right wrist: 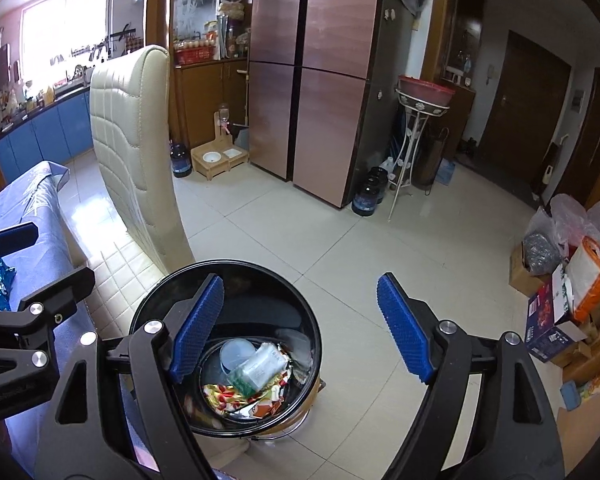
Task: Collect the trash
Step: 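Lower the milk carton into the bin and open the left gripper, then move both tools back over the table toward the remaining trash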
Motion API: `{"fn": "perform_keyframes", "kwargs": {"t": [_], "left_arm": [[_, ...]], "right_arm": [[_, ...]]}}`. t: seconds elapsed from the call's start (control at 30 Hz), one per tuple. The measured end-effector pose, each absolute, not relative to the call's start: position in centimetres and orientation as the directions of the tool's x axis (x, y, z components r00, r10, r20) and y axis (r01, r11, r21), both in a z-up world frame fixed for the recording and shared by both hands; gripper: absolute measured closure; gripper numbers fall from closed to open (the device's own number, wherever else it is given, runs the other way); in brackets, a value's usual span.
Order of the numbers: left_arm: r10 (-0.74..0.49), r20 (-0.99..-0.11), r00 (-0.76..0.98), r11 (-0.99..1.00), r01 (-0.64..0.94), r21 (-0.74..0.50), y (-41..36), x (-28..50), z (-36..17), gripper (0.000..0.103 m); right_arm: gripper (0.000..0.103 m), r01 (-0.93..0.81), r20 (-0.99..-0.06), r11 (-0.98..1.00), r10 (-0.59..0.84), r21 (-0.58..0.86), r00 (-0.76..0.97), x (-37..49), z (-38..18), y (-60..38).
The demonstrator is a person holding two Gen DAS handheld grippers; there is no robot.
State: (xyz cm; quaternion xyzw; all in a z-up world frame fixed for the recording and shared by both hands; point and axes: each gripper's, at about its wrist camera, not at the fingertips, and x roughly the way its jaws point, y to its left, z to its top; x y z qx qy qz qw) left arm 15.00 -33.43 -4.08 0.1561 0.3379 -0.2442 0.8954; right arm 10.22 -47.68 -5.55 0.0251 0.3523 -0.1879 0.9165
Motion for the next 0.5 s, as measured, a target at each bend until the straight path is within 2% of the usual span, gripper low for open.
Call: {"fn": "perform_keyframes", "kwargs": {"t": [0.5], "left_arm": [[-0.23,-0.68,0.697,0.911,0.399,0.101,-26.5,14.8,-3.0,0.027]], "right_arm": [[0.024,0.217,-0.642,0.972,-0.225,-0.093,0.733,11.3,-4.4,-41.6]]}}
